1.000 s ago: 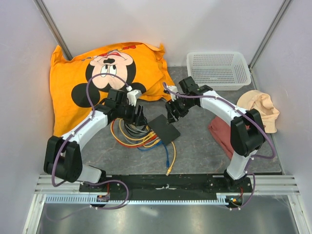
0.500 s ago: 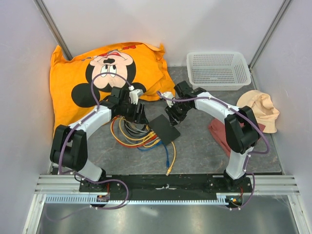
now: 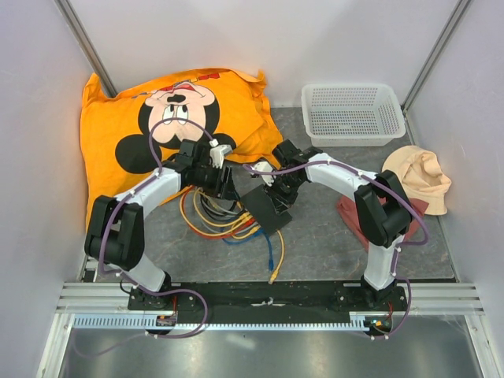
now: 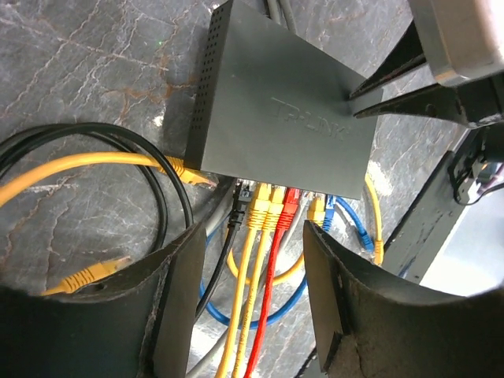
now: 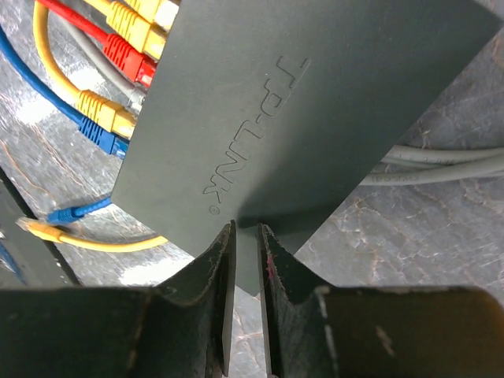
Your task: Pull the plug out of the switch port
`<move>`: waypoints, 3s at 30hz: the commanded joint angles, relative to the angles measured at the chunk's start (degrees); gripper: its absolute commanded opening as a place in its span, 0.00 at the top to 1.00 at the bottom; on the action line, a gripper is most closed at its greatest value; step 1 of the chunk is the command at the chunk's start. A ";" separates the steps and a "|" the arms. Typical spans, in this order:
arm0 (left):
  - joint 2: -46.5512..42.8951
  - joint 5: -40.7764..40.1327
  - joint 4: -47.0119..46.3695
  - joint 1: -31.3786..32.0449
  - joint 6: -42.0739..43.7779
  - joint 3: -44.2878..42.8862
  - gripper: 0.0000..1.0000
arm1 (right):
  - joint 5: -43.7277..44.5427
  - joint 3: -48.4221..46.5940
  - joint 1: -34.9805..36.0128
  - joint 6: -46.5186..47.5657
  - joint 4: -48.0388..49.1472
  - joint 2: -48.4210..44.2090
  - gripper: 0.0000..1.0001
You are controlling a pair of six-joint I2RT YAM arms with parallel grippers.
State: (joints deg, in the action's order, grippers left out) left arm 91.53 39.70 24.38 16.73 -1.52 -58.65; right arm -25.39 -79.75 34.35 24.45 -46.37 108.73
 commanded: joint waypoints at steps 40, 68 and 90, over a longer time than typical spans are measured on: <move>11.22 8.19 -7.33 0.41 -1.20 3.28 0.51 | 2.44 2.41 1.69 -10.29 12.98 11.14 0.83; 17.02 18.83 -15.15 -1.79 -8.41 3.36 0.61 | 2.54 1.61 1.69 -11.53 11.48 15.37 0.85; 19.04 20.68 -15.33 -1.61 -6.74 3.28 0.64 | 3.06 0.64 1.60 -11.70 10.77 16.43 0.84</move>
State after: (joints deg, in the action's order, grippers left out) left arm 109.89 59.09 9.26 15.07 -9.04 -55.44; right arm -34.57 -83.42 34.22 9.19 -43.97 116.57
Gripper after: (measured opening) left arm 0.370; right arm 0.155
